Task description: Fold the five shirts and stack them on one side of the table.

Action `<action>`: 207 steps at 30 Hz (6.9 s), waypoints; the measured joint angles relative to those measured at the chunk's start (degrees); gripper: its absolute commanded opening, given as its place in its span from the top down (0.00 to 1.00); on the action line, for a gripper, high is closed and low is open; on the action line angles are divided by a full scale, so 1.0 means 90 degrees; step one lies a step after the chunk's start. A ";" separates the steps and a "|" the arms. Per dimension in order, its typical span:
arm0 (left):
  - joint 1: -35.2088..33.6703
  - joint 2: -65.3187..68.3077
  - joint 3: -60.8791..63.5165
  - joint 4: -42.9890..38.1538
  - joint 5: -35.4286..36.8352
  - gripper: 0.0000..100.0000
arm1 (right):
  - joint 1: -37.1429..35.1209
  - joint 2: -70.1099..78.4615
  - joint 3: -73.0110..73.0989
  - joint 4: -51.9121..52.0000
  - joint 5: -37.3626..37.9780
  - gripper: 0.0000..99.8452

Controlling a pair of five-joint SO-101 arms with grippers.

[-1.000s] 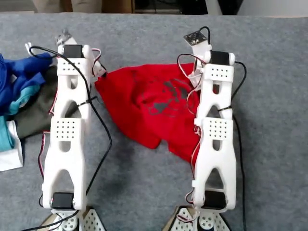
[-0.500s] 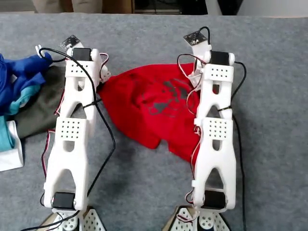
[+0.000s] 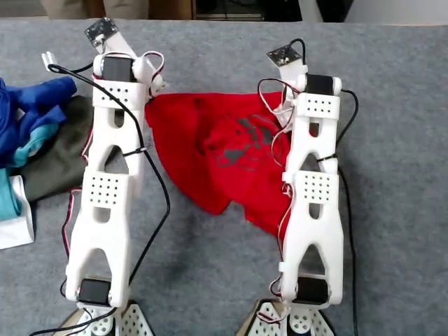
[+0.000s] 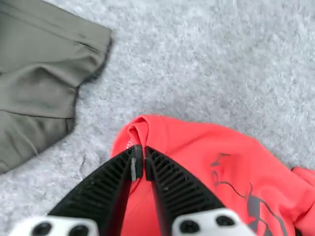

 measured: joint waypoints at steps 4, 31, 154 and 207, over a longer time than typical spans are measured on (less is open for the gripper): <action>0.0010 -0.0010 0.0137 0.0000 -0.0176 0.98 | 0.0000 0.0000 -0.0020 0.0010 0.0000 0.98; 0.1182 -0.3878 0.7570 -0.0449 -0.1016 0.98 | 0.0420 -0.2696 0.2120 0.0391 0.0537 0.98; -0.0381 -0.4132 1.0803 -0.1182 -0.3790 0.86 | 0.4571 -1.0716 1.4212 -0.0049 0.6593 0.83; 0.1553 -0.4063 1.0393 -0.1436 -0.0742 0.79 | 0.4611 -1.0716 1.5179 -0.1162 0.6603 0.83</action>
